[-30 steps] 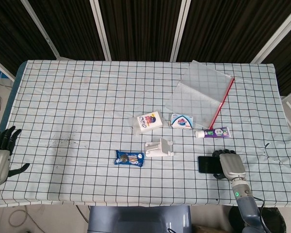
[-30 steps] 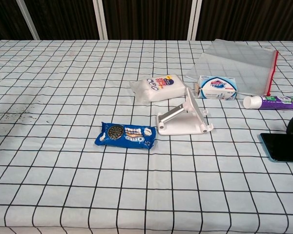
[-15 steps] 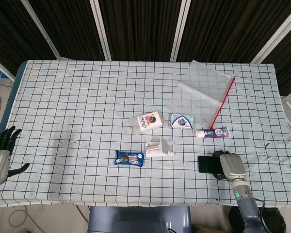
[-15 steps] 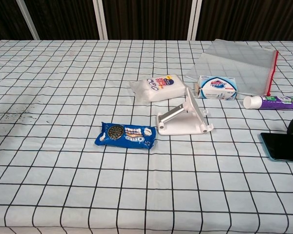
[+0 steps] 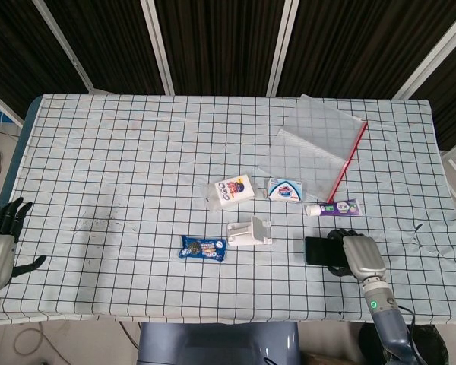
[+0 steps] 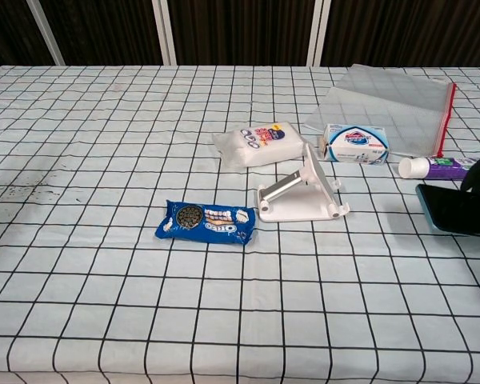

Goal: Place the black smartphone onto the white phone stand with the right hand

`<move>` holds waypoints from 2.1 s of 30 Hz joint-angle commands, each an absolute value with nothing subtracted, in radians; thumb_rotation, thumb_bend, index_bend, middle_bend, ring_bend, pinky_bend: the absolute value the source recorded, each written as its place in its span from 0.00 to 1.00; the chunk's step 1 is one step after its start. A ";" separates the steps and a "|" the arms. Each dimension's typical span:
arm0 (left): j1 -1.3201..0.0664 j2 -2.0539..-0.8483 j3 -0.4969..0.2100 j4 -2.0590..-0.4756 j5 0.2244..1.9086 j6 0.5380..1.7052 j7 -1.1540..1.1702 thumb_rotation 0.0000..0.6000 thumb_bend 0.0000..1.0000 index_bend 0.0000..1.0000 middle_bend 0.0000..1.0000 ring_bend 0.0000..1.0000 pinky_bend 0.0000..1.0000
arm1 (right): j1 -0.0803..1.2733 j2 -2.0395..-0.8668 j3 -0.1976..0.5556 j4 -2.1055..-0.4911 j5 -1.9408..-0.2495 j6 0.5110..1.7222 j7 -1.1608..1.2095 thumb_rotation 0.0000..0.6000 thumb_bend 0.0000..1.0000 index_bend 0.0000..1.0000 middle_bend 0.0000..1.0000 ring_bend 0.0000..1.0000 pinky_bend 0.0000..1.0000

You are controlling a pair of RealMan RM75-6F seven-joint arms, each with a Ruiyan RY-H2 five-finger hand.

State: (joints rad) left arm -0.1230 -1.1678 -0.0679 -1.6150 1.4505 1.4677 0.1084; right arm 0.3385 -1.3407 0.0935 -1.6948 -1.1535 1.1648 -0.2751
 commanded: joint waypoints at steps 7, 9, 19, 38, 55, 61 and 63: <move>-0.125 -1.173 -0.069 -1.607 1.467 1.478 0.090 1.00 0.00 0.00 0.00 0.00 0.00 | 0.327 -1.378 0.189 -1.714 -1.272 1.204 0.175 1.00 0.60 0.50 0.49 0.42 0.41; -0.126 -1.174 -0.070 -1.606 1.466 1.475 0.091 1.00 0.00 0.00 0.00 0.00 0.00 | 0.331 -1.390 0.200 -1.710 -1.283 1.196 0.252 1.00 0.60 0.50 0.49 0.42 0.41; -0.135 -1.183 -0.078 -1.601 1.441 1.456 0.097 1.00 0.00 0.00 0.00 0.00 0.00 | 0.375 -1.459 0.250 -1.674 -1.324 1.133 0.589 1.00 0.60 0.50 0.48 0.40 0.41; -0.139 -1.177 -0.088 -1.610 1.418 1.443 0.077 1.00 0.00 0.00 0.00 0.00 0.00 | 0.460 -1.578 0.257 -1.514 -1.321 1.023 0.785 1.00 0.60 0.50 0.48 0.40 0.41; -0.148 -1.172 -0.092 -1.615 1.397 1.418 0.061 1.00 0.00 0.00 0.00 0.00 0.00 | 0.495 -1.671 0.266 -1.418 -1.311 1.007 0.842 1.00 0.60 0.50 0.48 0.40 0.41; -0.147 -1.170 -0.090 -1.617 1.401 1.421 0.059 1.00 0.00 0.00 0.00 0.00 0.00 | 0.501 -1.684 0.268 -1.400 -1.306 1.004 0.845 1.00 0.60 0.50 0.48 0.40 0.41; -0.148 -1.170 -0.090 -1.617 1.400 1.419 0.057 1.00 0.00 0.00 0.00 0.00 0.00 | 0.503 -1.688 0.270 -1.397 -1.304 1.003 0.846 1.00 0.60 0.50 0.48 0.40 0.41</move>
